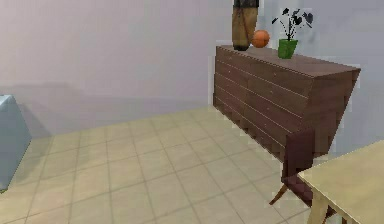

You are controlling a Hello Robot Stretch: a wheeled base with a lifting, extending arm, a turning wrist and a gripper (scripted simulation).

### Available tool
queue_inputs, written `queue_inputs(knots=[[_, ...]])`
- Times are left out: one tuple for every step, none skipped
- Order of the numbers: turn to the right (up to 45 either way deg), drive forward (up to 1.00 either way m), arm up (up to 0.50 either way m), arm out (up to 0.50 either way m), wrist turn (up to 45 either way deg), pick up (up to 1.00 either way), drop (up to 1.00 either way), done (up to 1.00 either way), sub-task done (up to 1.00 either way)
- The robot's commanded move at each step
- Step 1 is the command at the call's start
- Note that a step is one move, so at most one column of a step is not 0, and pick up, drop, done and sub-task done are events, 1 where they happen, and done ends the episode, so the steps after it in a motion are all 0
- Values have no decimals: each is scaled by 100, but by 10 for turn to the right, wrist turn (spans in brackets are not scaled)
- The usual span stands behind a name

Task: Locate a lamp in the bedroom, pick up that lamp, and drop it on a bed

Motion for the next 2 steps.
queue_inputs(knots=[[0,0,0,0,-360,0,0,0,0],[0,0,0,-48,0,0,0,0,0]])
